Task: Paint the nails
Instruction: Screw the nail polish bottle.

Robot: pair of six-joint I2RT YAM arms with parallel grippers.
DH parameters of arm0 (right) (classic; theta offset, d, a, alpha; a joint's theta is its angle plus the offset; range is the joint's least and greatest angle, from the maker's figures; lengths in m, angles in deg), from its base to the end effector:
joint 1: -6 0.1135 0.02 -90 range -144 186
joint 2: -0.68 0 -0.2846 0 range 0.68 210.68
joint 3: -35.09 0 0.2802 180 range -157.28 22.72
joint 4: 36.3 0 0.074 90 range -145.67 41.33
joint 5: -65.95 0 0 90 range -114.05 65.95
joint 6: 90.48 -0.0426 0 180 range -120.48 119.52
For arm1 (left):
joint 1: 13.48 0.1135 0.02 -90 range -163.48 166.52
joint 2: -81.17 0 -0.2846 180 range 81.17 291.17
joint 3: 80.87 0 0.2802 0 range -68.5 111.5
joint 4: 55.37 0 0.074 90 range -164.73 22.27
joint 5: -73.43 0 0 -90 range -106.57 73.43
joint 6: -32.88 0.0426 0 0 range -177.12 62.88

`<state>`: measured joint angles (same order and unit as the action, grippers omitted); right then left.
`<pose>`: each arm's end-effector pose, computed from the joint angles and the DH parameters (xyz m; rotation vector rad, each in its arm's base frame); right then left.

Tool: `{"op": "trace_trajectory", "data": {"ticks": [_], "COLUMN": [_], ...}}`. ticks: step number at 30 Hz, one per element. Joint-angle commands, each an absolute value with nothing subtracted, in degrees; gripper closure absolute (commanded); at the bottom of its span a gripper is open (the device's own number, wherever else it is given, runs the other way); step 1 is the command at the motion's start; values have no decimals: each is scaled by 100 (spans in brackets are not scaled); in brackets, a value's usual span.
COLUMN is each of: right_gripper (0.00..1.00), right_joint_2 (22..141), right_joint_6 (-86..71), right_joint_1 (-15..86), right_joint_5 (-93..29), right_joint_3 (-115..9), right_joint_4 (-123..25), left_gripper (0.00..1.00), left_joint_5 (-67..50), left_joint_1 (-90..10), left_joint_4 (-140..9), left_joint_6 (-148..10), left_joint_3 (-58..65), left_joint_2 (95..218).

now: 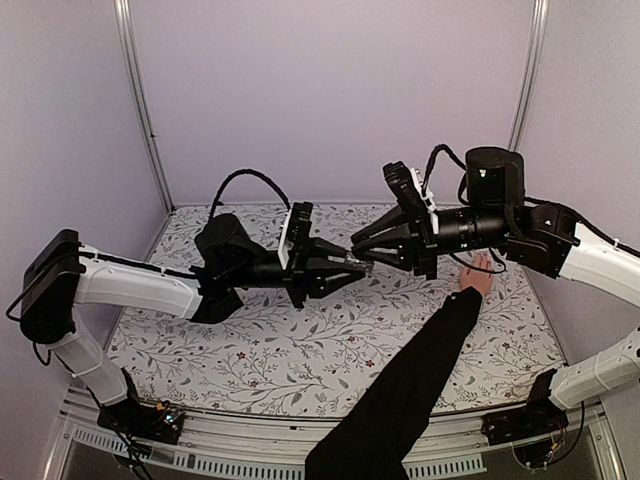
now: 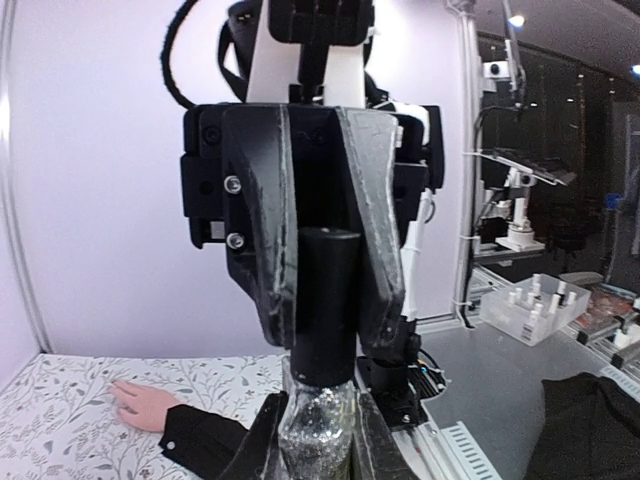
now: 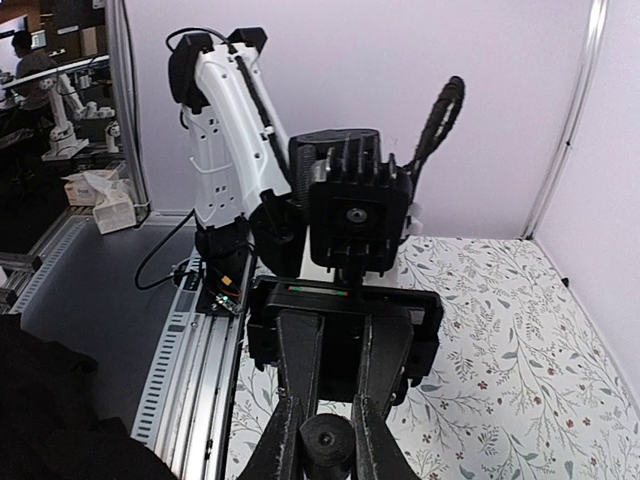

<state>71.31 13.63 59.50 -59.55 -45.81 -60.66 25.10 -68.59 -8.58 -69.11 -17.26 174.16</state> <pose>0.1626 0.2613 0.4055 -1.4054 1.2732 1.0381 0.1941 -0.3279 0.2919 1.1308 0.9847 -1.4241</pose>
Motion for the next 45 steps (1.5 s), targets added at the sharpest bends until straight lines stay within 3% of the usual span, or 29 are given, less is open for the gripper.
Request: {"op": "trace_trajectory", "data": {"ticks": [1, 20, 30, 34, 39, 45], "right_gripper": [93, 94, 93, 85, 65, 50], "right_joint_2": [7419, 7904, 7906, 7776, 7632, 7386], "right_joint_6": [949, -284, -602, -573, -520, -429], "right_joint_1": [6076, 6084, 6076, 6077, 6077, 6067], "right_joint_5": [-5498, -3582, -3272, -3265, -3233, -3230], "right_joint_3": [-4470, -4374, -4224, -4173, -4228, -4144], "right_joint_4": [-6204, -5516, -5271, -5236, -5349, -5430], "left_gripper": [100, 100, 100, 100, 100, 100], "left_joint_5": [781, -2577, -3254, -3187, -2759, -2263], "left_joint_1": [-6843, -7590, -7878, -7861, -7747, -7593], "left_joint_4": [-689, -1351, -1323, -1306, -1400, -1462], "left_joint_6": [-6781, -5486, -4906, -4974, -5186, -5421], "left_joint_3": [-1735, -1075, -837, -961, -1074, -1195], "left_joint_2": [17176, 17782, 18123, 18048, 17940, 17838]}}
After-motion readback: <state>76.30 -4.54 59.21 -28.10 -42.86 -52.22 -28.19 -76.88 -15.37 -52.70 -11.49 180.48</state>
